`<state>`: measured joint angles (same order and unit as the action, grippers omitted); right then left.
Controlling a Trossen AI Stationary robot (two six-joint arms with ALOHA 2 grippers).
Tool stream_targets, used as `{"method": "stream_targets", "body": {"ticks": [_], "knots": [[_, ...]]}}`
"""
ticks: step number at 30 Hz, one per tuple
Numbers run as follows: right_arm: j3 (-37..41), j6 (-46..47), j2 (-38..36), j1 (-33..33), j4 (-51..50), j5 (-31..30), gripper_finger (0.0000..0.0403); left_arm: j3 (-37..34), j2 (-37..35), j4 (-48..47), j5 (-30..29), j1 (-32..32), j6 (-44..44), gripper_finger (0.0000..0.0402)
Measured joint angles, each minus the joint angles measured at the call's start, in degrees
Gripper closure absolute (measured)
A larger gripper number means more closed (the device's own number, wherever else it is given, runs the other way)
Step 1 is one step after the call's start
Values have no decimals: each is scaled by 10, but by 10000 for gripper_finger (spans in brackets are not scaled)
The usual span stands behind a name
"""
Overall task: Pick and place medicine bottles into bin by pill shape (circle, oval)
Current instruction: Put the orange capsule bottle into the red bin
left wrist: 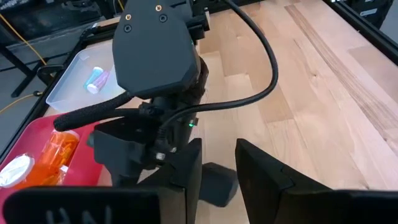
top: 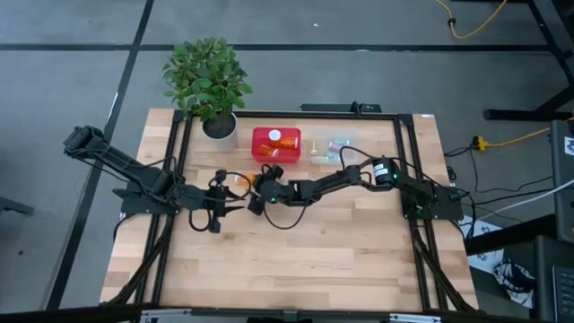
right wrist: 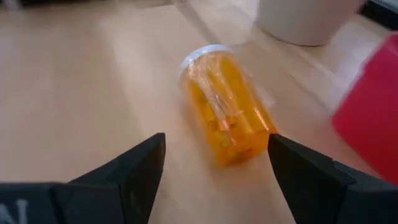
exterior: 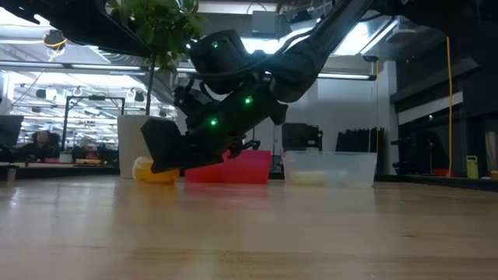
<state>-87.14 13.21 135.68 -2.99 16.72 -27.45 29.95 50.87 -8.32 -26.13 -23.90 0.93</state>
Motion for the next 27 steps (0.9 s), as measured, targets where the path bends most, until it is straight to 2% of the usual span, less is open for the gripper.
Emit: {"method": "stream_targets", "body": {"ticks": [6,14,19,25,27], "knots": [[0,-3,0,2,3,91,118,0,0,0,0,0,0,310],[0,1,0,-20,2,151,118,0,0,0,0,0,0,310],[0,-2,-3,-31,0,150,118,0,0,0,0,0,0,310],[0,-68,-13,-33,50,65,118,0,0,-1,0,0,0,310],[0,-89,-13,-26,51,55,118,0,0,-1,0,0,0,310]]}}
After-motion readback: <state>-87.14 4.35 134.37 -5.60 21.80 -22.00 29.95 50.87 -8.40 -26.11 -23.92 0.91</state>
